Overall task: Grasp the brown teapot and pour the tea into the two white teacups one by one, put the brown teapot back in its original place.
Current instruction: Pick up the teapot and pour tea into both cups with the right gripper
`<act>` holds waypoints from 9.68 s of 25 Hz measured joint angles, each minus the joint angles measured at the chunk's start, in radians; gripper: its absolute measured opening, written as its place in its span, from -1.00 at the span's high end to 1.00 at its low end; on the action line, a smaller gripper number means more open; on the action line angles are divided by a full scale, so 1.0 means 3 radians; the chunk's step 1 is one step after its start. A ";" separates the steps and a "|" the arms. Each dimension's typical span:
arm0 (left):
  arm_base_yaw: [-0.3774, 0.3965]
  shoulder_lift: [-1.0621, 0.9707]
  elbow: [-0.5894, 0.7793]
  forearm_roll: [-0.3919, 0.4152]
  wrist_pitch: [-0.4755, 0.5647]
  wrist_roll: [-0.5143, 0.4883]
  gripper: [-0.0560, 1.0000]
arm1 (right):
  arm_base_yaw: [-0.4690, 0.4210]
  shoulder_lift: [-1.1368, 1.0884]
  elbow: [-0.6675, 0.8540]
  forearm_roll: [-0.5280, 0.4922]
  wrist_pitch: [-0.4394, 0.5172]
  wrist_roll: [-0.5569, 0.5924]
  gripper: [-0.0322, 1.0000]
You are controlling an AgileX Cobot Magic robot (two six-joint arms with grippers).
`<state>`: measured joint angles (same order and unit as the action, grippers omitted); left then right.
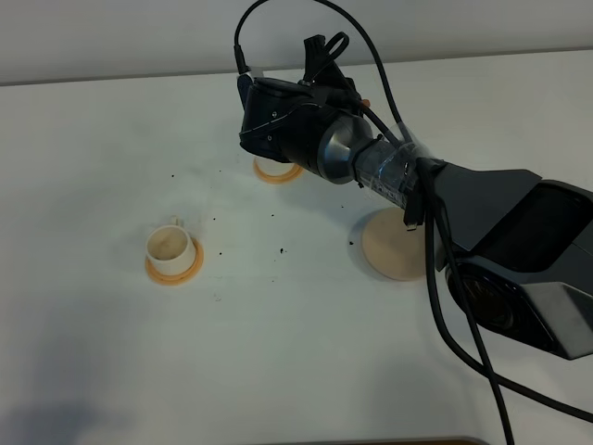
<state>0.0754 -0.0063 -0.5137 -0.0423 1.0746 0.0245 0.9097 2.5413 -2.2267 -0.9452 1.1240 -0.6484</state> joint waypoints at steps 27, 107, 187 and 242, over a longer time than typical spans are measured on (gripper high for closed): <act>0.0000 0.0000 0.0000 0.0000 0.0000 0.0000 0.01 | 0.0004 0.0000 0.0000 -0.0398 -0.0250 -0.0427 0.76; 0.0000 0.0000 0.0000 0.0000 0.0000 0.0000 0.01 | 0.0004 0.0000 0.0000 -0.0823 -0.0389 -0.0838 0.76; 0.0000 0.0000 0.0000 0.0000 0.0000 -0.0003 0.00 | 0.0640 -0.1010 0.0510 0.2090 0.0345 0.1548 0.76; 0.0000 0.0000 0.0000 0.0000 0.0000 0.0000 0.00 | 0.1347 -0.0068 0.0510 -0.0664 0.0299 0.1036 0.76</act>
<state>0.0754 -0.0063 -0.5137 -0.0423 1.0746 0.0246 1.3137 2.5211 -2.0736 -1.1445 1.2138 -0.3375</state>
